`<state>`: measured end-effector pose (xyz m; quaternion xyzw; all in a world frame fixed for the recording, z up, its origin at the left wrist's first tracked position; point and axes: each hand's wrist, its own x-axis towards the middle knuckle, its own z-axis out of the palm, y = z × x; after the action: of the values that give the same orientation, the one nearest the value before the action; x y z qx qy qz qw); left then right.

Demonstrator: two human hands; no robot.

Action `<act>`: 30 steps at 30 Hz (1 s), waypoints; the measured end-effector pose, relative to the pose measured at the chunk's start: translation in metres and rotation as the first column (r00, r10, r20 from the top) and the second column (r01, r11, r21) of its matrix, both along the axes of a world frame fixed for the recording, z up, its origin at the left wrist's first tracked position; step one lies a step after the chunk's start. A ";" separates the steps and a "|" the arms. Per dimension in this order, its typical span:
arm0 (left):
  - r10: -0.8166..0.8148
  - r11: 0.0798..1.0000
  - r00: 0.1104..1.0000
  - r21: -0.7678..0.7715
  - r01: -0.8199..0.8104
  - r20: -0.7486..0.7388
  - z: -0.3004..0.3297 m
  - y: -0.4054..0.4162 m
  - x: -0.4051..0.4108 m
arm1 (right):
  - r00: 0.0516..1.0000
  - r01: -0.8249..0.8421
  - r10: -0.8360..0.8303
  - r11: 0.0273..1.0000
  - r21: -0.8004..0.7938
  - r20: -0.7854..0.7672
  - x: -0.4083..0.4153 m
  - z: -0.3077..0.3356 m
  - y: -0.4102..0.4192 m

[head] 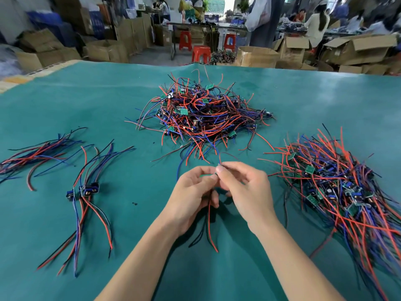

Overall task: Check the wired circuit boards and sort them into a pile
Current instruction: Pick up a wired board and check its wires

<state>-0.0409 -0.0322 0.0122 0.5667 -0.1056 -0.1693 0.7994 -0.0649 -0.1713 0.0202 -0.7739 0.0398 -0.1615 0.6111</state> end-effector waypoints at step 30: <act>-0.339 0.915 0.928 0.280 0.289 0.152 0.002 0.002 -0.007 | 0.863 0.125 -0.335 0.867 0.482 0.378 -0.001 0.111 -0.019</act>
<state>-0.0478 -0.0305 0.0144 0.6534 -0.2521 -0.2510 0.6683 -0.0655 -0.1904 0.1307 -0.5452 0.0273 -0.3963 0.7382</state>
